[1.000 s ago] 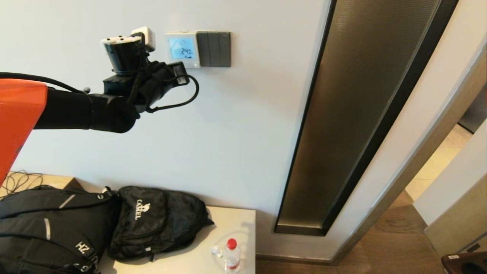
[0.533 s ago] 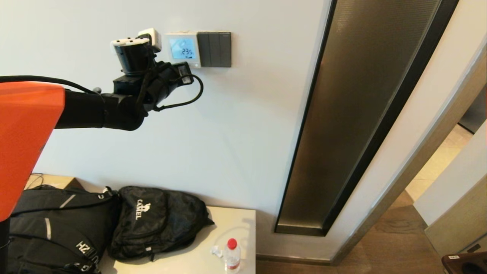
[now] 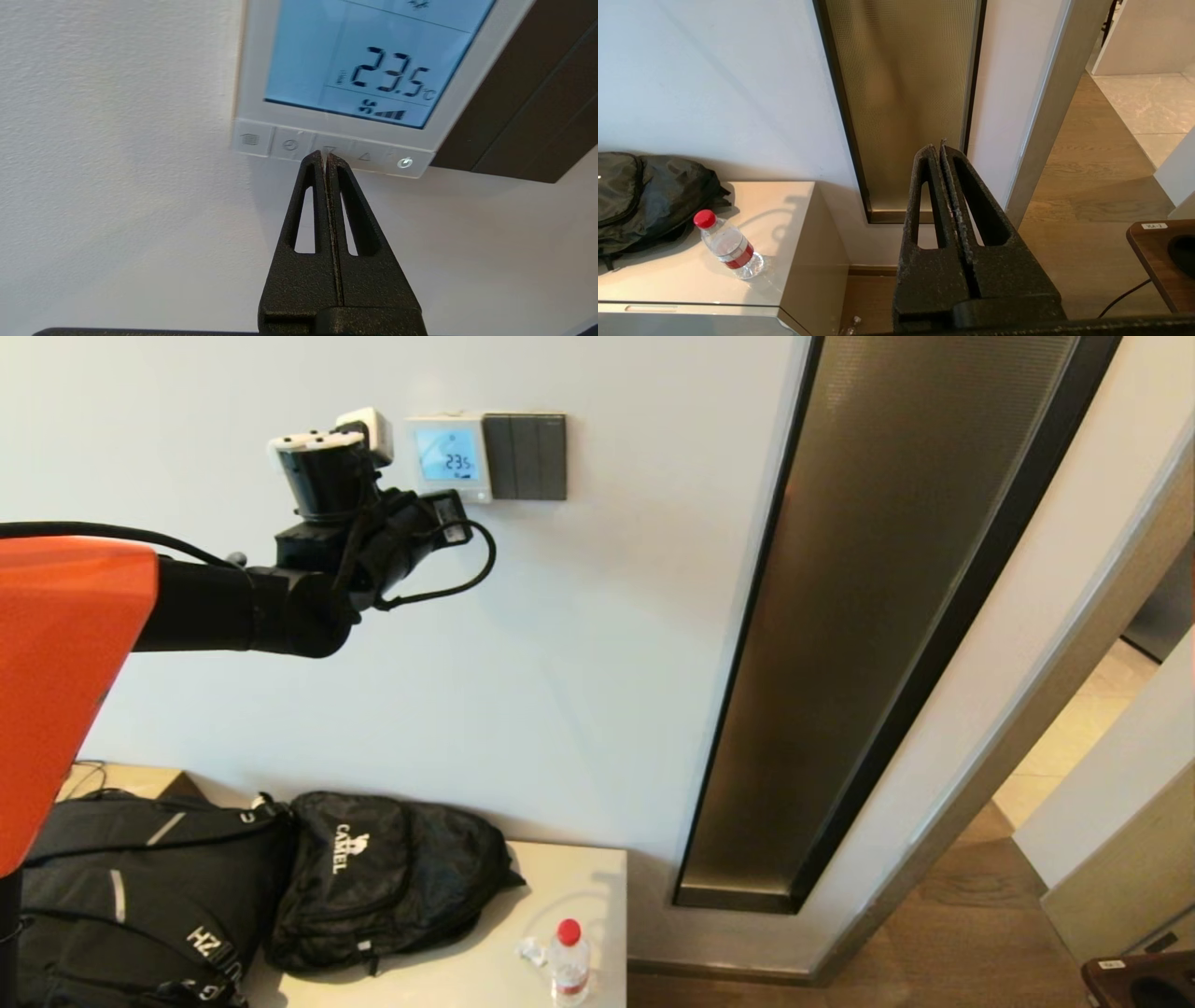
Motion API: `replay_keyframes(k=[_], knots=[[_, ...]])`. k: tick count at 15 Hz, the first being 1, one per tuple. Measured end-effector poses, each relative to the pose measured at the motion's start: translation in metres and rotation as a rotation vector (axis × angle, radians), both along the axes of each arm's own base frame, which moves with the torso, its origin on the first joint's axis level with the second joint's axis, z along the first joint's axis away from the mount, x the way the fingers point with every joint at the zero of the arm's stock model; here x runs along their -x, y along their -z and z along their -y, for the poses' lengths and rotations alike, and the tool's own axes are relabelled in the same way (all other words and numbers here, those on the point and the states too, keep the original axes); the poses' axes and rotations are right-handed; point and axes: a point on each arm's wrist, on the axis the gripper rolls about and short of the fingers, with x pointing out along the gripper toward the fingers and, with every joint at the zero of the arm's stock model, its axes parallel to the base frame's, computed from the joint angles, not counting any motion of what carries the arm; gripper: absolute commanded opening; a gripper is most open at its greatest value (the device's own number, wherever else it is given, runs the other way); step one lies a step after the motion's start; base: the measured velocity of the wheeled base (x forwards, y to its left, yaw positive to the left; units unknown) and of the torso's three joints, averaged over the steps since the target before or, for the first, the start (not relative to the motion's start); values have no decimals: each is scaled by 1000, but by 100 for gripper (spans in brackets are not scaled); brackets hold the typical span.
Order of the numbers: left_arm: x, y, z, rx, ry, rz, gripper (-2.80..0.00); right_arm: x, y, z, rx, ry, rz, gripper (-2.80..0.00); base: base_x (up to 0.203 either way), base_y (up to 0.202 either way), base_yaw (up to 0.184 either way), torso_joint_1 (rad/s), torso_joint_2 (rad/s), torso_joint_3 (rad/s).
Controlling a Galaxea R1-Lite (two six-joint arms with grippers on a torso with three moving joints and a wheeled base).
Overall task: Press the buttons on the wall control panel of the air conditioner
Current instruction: Press the temperature decrease button
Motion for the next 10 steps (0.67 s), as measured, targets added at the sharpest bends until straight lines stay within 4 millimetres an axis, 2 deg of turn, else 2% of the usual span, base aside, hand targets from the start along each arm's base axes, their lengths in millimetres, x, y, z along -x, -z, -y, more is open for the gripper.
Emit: replay_keyframes(k=[5, 10], knots=[[13, -5, -4, -2, 1, -5, -280, 0, 0, 0, 0, 0, 0, -280, 0, 0, 0, 0, 0, 0], [11, -3, -1, -5, 9, -10, -280, 0, 0, 0, 0, 0, 0, -280, 0, 0, 0, 0, 0, 0]])
